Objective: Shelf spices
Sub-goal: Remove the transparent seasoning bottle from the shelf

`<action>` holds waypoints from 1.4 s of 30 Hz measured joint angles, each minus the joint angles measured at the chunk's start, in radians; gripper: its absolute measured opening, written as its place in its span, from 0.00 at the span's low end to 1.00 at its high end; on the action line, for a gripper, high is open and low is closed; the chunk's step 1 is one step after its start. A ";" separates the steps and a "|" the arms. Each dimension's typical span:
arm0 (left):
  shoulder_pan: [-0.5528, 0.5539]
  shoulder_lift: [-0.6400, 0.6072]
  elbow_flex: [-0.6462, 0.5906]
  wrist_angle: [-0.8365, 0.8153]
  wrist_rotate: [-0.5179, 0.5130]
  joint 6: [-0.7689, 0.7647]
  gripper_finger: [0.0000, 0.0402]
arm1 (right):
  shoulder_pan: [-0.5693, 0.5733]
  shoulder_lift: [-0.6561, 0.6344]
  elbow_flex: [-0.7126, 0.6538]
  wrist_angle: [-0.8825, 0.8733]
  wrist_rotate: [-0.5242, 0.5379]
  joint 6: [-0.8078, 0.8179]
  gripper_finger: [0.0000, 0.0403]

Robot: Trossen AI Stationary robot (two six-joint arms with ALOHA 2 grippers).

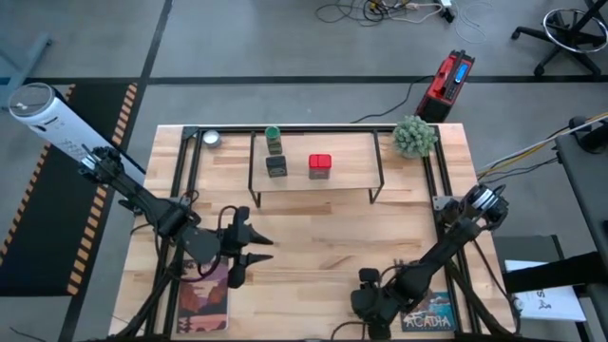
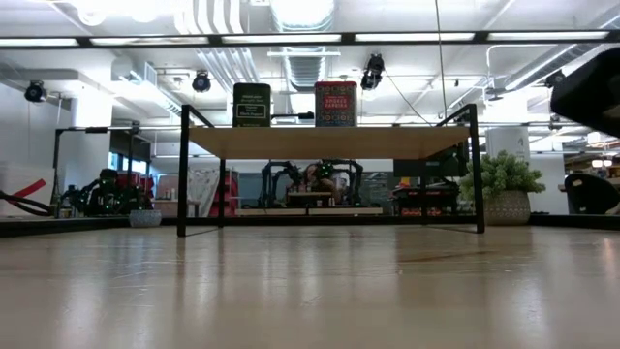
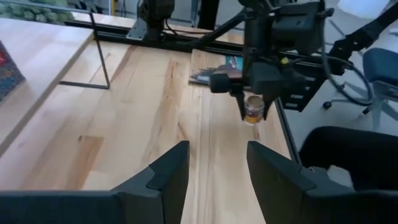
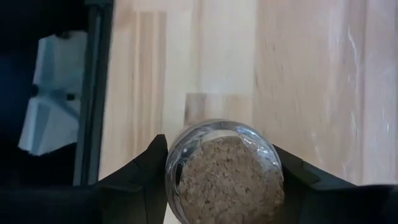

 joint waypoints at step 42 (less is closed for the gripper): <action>-0.085 0.140 -0.017 0.189 -0.116 -0.097 0.37 | 0.114 0.005 -0.036 -0.068 0.161 0.158 0.70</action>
